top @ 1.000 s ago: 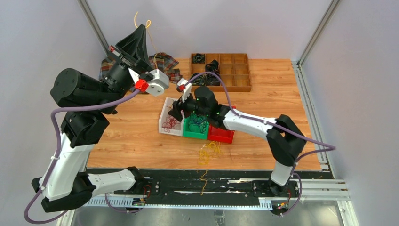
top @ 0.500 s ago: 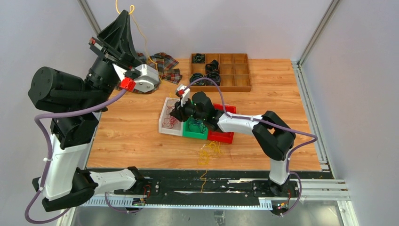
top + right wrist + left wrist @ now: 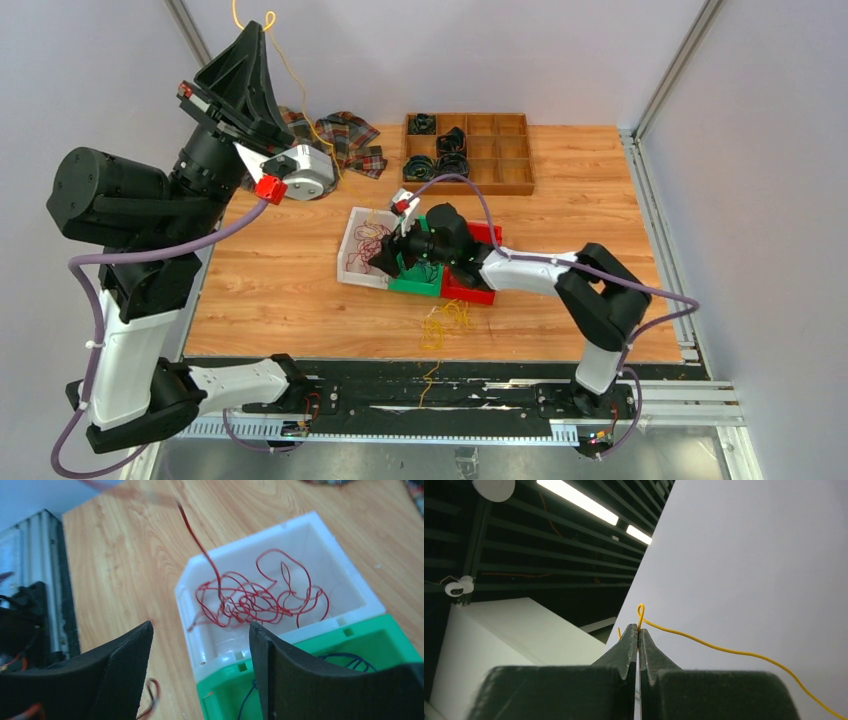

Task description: Untangle the cables

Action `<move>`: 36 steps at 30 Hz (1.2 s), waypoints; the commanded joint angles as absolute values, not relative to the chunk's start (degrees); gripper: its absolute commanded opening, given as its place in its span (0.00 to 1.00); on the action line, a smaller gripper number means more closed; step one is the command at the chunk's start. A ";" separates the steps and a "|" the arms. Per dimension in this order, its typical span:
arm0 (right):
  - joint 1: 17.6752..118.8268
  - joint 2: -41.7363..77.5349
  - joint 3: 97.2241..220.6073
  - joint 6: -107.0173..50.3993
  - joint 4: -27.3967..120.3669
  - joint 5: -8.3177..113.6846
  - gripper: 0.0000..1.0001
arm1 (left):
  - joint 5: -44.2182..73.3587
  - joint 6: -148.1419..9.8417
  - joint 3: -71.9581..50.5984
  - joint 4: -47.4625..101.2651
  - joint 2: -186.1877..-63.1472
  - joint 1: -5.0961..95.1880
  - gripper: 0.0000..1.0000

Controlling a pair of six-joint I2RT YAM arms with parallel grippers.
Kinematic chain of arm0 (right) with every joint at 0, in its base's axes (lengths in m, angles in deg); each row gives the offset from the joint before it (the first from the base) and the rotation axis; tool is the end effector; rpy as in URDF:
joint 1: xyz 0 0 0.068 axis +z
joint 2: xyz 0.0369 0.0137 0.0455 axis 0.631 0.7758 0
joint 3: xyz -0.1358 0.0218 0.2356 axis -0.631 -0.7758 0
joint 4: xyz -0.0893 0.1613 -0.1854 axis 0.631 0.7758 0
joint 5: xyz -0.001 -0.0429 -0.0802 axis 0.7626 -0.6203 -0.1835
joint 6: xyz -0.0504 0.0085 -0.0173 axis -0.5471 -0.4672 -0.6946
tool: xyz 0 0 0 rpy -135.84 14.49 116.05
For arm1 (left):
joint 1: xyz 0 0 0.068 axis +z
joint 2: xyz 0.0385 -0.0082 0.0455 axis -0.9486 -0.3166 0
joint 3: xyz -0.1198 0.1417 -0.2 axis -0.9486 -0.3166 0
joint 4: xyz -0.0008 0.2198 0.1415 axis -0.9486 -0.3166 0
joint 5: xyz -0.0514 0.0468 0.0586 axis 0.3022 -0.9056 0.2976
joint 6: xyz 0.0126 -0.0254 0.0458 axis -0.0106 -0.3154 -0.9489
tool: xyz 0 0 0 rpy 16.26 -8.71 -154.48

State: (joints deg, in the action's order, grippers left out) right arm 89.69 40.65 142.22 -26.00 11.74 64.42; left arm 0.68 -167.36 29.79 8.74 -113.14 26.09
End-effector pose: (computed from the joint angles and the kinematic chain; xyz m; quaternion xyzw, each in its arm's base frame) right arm 0.2480 0.3201 0.2194 -0.3690 0.6721 0.4253 0.4808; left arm 0.0812 -0.0775 0.6334 0.4200 0.2338 0.3303 0.8123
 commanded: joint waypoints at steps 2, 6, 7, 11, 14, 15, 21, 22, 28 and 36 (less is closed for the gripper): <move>88.44 30.13 143.19 -26.84 13.94 71.35 0.71 | 0.29 -169.67 26.01 8.04 -111.54 26.27 0.01; 88.43 27.46 146.39 -26.65 19.72 74.90 0.71 | 0.23 -168.58 23.96 6.96 -110.83 26.28 0.01; 88.41 26.88 146.81 -26.44 20.41 75.04 0.71 | 0.28 -168.16 23.23 6.93 -110.58 26.28 0.01; 87.90 24.10 146.11 -25.29 18.95 75.89 0.72 | 0.42 -167.47 21.37 6.85 -109.58 26.22 0.01; 86.35 23.12 145.18 -25.38 16.71 75.18 0.72 | 0.70 -167.19 21.98 6.26 -109.48 26.27 0.01; 85.31 23.31 145.20 -25.52 16.22 75.11 0.72 | 0.69 -167.21 22.45 5.92 -109.52 26.25 0.01; 80.96 28.96 147.72 -35.50 18.11 80.77 0.71 | 1.11 -167.62 23.89 4.91 -109.55 26.28 0.01; 81.04 30.04 148.27 -36.98 18.20 82.54 0.71 | 1.20 -167.68 23.92 4.84 -109.43 26.28 0.01; 81.09 35.79 153.55 -42.53 20.94 91.18 0.72 | 1.54 -168.22 24.07 4.67 -109.55 26.27 0.01; 81.33 37.31 154.90 -42.50 21.28 97.22 0.70 | 1.79 -168.69 24.00 4.46 -109.34 26.16 0.01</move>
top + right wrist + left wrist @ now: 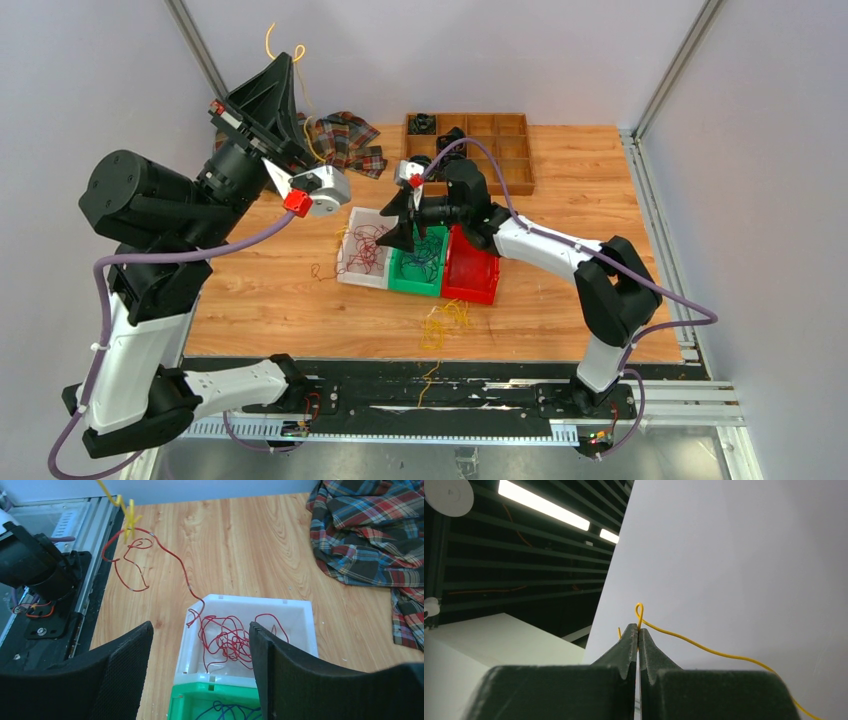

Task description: Untangle the cables

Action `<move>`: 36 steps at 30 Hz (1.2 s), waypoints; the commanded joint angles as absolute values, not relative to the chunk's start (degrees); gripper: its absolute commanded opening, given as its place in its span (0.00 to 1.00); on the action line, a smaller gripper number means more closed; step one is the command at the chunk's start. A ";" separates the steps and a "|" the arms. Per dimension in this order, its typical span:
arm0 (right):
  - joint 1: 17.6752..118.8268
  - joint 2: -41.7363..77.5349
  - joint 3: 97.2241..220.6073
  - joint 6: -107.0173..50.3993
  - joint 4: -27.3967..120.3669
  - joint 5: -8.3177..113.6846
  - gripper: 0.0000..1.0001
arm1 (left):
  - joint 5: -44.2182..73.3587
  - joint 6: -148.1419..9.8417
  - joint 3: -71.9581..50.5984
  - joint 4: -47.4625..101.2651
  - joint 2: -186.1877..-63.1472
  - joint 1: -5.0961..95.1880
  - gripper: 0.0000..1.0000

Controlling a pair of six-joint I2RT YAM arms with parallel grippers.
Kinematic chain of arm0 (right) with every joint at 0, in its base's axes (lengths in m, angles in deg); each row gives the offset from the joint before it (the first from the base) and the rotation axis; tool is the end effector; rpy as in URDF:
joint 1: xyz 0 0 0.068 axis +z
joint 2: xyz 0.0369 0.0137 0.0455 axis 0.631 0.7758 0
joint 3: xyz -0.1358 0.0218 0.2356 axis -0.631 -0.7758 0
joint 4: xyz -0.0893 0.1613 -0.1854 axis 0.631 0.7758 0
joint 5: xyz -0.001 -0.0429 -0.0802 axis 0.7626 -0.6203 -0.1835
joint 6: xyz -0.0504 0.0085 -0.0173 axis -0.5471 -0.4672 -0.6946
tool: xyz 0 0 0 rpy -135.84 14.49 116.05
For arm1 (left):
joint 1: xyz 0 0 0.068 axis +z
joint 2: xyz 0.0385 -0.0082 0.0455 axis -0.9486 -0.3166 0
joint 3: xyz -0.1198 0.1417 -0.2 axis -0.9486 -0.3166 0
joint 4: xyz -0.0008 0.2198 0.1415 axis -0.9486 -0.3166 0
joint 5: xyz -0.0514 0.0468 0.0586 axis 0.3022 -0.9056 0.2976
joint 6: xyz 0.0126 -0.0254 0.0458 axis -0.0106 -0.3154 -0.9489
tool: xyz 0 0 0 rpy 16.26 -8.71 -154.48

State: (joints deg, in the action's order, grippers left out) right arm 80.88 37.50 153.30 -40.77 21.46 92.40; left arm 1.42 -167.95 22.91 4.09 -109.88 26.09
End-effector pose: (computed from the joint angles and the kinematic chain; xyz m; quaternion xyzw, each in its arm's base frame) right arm 0.2868 0.2912 0.2890 -0.5195 0.5165 0.4738 0.4886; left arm 0.0866 -0.0836 0.6048 0.4810 0.2500 0.3210 0.7766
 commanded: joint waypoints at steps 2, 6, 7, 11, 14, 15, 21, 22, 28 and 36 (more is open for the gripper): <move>81.38 36.52 154.49 -42.35 20.98 97.79 0.70 | 1.83 -168.77 23.63 4.58 -109.25 26.23 0.01; 82.62 36.05 155.49 -43.76 22.86 99.25 0.70 | 1.99 -168.85 22.73 5.16 -108.89 26.24 0.01; 83.08 36.36 156.20 -44.65 24.18 99.27 0.70 | 1.99 -168.87 22.59 5.27 -108.80 26.26 0.01; 84.02 38.38 158.83 -45.58 26.53 99.39 0.66 | 2.00 -169.02 22.75 5.37 -108.78 26.24 0.01; 84.70 39.47 159.96 -45.91 27.38 98.45 0.54 | 2.01 -169.15 22.90 5.52 -108.84 26.23 0.00; 84.84 39.74 160.26 -45.89 27.35 98.30 0.47 | 2.06 -169.15 22.95 5.53 -108.81 26.28 0.01; 85.00 41.58 161.94 -44.42 28.18 98.14 0.12 | 2.03 -169.32 22.99 6.08 -108.72 26.23 0.01; 85.05 41.85 161.99 -44.10 28.14 98.55 0.13 | 2.05 -169.32 23.07 6.00 -108.76 26.26 0.01; 86.12 42.05 161.25 -43.82 27.62 99.18 0.50 | 2.06 -169.53 22.89 5.77 -108.43 26.26 0.01; 86.44 42.61 162.21 -43.86 27.81 97.45 0.15 | 2.28 -169.63 22.65 6.14 -108.22 26.25 0.01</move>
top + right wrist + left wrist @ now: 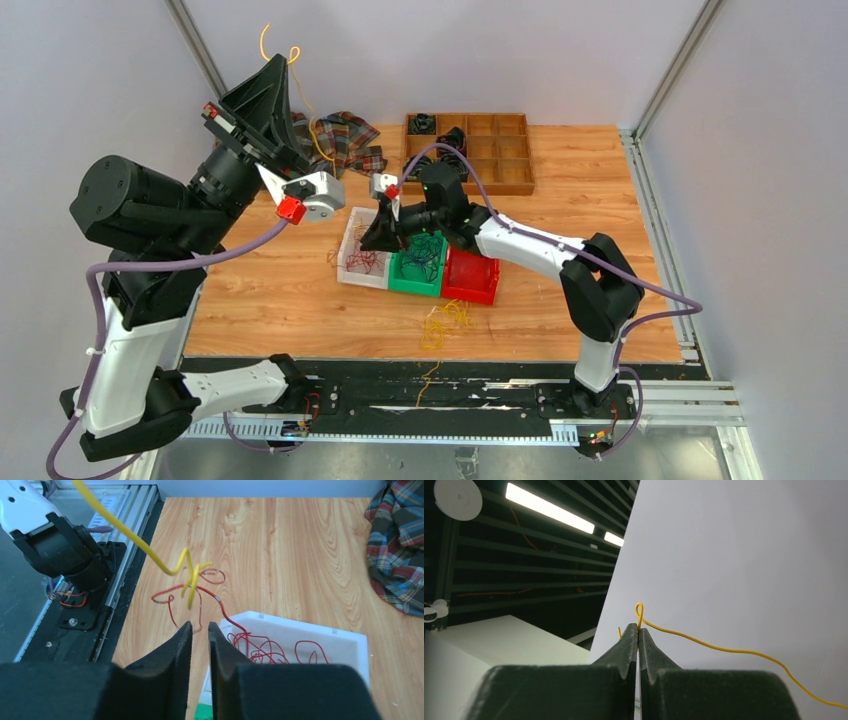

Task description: Untangle the cables

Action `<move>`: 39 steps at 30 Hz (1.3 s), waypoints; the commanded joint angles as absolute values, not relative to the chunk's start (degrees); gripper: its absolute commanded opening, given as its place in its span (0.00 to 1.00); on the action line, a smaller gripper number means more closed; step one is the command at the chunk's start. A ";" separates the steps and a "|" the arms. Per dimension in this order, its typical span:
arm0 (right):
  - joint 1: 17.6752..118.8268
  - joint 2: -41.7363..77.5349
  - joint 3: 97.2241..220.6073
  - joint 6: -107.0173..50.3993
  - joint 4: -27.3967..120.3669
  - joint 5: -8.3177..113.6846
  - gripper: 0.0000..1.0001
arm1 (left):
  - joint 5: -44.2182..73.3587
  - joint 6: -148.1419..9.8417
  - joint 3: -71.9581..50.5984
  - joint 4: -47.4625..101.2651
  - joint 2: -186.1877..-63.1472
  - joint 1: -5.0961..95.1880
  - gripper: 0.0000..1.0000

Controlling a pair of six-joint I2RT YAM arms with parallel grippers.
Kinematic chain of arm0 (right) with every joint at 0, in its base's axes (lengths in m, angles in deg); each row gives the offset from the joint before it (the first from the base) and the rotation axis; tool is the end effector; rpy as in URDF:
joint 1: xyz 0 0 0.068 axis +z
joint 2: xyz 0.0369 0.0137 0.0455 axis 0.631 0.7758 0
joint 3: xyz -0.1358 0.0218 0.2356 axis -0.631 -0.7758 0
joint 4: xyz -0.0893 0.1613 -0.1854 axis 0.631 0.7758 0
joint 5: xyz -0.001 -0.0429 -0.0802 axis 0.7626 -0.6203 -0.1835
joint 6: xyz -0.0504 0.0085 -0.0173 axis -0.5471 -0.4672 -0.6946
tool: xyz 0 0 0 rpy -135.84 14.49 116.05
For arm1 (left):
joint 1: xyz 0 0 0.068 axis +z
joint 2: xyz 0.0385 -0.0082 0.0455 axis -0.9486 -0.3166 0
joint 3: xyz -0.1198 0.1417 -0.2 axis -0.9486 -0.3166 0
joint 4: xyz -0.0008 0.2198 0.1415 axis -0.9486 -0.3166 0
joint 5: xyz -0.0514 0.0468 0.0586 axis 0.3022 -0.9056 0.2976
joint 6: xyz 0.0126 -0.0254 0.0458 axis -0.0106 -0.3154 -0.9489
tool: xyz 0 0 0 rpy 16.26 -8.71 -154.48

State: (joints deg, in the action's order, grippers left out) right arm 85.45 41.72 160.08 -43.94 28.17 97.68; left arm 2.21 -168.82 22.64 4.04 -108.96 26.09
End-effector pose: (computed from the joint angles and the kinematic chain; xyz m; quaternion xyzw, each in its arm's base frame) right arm 0.2739 0.3279 0.2890 -0.5703 0.4790 0.5070 0.4339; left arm 0.0817 -0.0793 0.6052 0.4813 0.2394 0.3244 0.7784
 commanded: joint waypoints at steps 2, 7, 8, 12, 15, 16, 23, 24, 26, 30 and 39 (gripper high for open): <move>86.48 42.53 161.78 -43.78 27.53 96.00 0.01 | 2.30 -169.74 22.60 6.10 -108.09 26.27 0.01; 86.05 42.12 160.20 -43.70 26.68 92.83 0.01 | 2.38 -171.00 22.47 6.65 -107.75 26.28 0.01; 86.06 42.33 160.05 -43.72 26.66 90.97 0.01 | 2.31 -171.17 22.80 6.87 -107.85 26.26 0.01; 86.12 45.52 160.97 -44.55 28.96 82.49 0.01 | 2.02 -171.98 25.20 9.66 -109.00 26.27 0.01; 86.01 47.31 160.33 -44.13 29.19 79.57 0.01 | 2.47 -171.55 29.00 9.81 -110.37 26.20 0.01; 86.02 47.14 159.31 -43.58 27.92 79.52 0.01 | 2.53 -171.18 30.45 9.07 -110.84 26.27 0.01; 85.61 40.36 154.35 -41.49 22.77 80.43 0.66 | 3.30 -170.89 23.96 8.56 -108.03 26.26 0.01; 85.43 39.50 154.42 -41.49 23.30 80.54 0.68 | 3.38 -170.61 23.25 8.57 -107.86 26.26 0.01; 84.95 37.52 154.19 -40.66 22.91 81.94 0.70 | 3.44 -170.11 22.79 8.23 -107.80 26.28 0.01; 84.84 36.06 154.77 -39.06 21.83 87.18 0.71 | 3.43 -169.68 22.55 8.13 -107.92 26.25 0.01; 85.13 38.93 159.40 -38.33 22.57 100.68 0.72 | 3.83 -169.68 22.56 7.98 -107.97 26.27 0.01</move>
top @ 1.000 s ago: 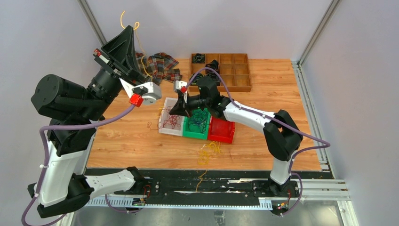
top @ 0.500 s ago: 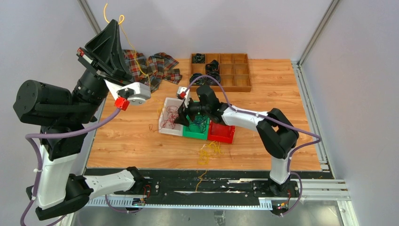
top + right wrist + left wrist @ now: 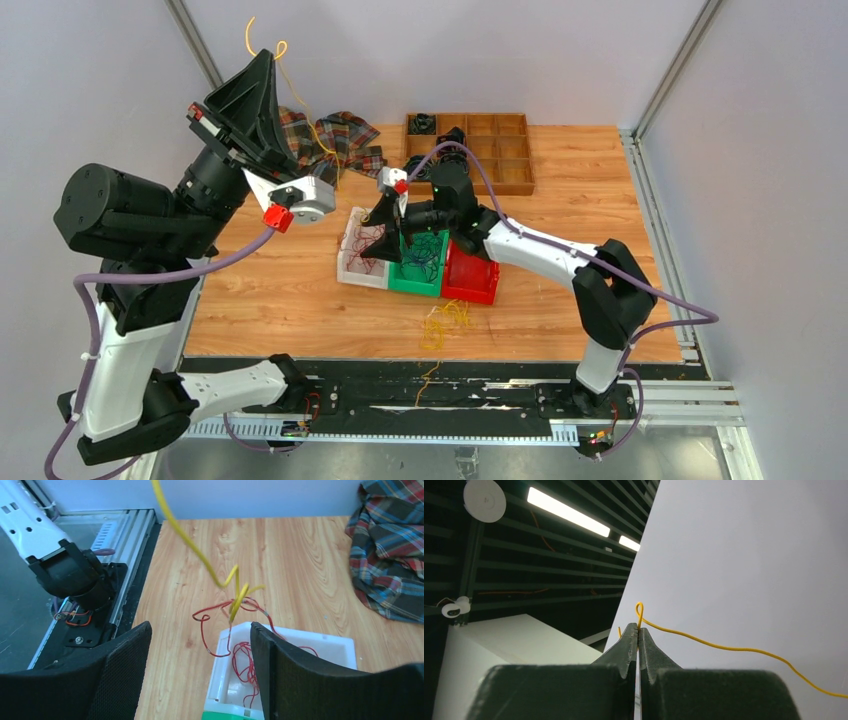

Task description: Untangle the cables

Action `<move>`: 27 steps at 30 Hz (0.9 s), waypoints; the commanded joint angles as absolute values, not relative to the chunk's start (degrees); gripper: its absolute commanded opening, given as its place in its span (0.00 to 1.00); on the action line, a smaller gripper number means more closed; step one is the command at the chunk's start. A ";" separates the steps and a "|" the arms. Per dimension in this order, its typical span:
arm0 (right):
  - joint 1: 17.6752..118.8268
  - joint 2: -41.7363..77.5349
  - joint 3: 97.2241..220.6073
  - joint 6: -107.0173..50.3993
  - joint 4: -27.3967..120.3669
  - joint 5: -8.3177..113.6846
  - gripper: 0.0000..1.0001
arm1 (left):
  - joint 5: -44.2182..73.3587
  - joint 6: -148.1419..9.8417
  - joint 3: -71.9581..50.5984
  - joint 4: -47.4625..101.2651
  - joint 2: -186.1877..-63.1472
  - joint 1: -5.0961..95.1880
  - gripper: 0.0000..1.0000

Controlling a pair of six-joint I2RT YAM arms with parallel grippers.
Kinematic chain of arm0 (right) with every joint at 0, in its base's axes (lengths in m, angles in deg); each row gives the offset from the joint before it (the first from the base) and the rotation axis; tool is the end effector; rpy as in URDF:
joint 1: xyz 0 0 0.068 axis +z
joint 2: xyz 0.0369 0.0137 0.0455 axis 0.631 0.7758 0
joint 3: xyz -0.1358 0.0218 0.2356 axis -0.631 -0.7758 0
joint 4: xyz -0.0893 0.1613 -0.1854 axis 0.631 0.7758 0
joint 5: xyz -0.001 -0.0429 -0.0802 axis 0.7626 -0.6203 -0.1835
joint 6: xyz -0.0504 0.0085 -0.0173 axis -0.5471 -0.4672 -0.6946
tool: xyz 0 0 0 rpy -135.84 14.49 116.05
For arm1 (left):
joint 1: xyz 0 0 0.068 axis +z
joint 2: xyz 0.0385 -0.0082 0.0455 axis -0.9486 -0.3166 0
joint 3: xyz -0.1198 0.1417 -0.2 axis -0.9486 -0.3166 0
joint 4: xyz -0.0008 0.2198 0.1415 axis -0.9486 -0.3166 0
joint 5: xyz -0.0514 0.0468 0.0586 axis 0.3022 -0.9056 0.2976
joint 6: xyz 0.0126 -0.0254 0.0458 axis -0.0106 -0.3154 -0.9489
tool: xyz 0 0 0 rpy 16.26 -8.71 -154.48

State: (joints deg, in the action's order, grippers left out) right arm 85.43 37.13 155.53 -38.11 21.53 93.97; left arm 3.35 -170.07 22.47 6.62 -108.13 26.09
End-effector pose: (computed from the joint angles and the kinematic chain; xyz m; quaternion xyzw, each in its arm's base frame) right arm 0.2630 0.3142 0.3047 -0.5343 0.4855 0.5106 0.4670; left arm 0.0752 -0.0737 0.6103 0.4649 0.2176 0.3330 0.7910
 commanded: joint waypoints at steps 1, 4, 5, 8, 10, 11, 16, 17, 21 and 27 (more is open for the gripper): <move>85.16 39.33 160.01 -39.12 23.45 100.37 0.72 | 3.89 -169.62 22.55 7.87 -107.97 26.20 0.01; 85.09 40.09 161.02 -40.87 24.71 98.16 0.72 | 4.10 -169.58 22.48 7.85 -107.95 26.26 0.01; 85.13 40.36 161.25 -41.21 24.81 97.75 0.72 | 4.23 -169.59 22.49 7.84 -107.97 26.25 0.01; 85.09 40.94 162.10 -41.53 25.13 97.46 0.72 | 4.57 -169.45 22.50 7.75 -107.86 26.27 0.01; 85.22 41.28 162.51 -40.73 24.65 98.51 0.68 | 4.56 -169.48 22.52 7.80 -107.74 26.21 0.01; 85.23 41.44 162.59 -40.26 24.36 99.23 0.67 | 4.56 -169.45 22.48 7.84 -107.75 26.25 0.01; 85.89 41.54 162.57 -40.64 24.74 102.32 0.67 | 4.65 -169.55 22.43 8.06 -107.79 26.27 0.00; 85.92 41.62 162.64 -40.92 25.16 102.35 0.67 | 4.66 -169.57 22.43 8.02 -107.73 26.25 0.00; 85.97 41.99 163.25 -41.97 26.16 102.13 0.52 | 4.82 -169.50 22.37 8.16 -107.80 26.28 0.01; 85.89 42.17 163.51 -41.45 25.40 101.94 0.01 | 5.00 -169.58 22.39 8.47 -107.68 26.23 0.01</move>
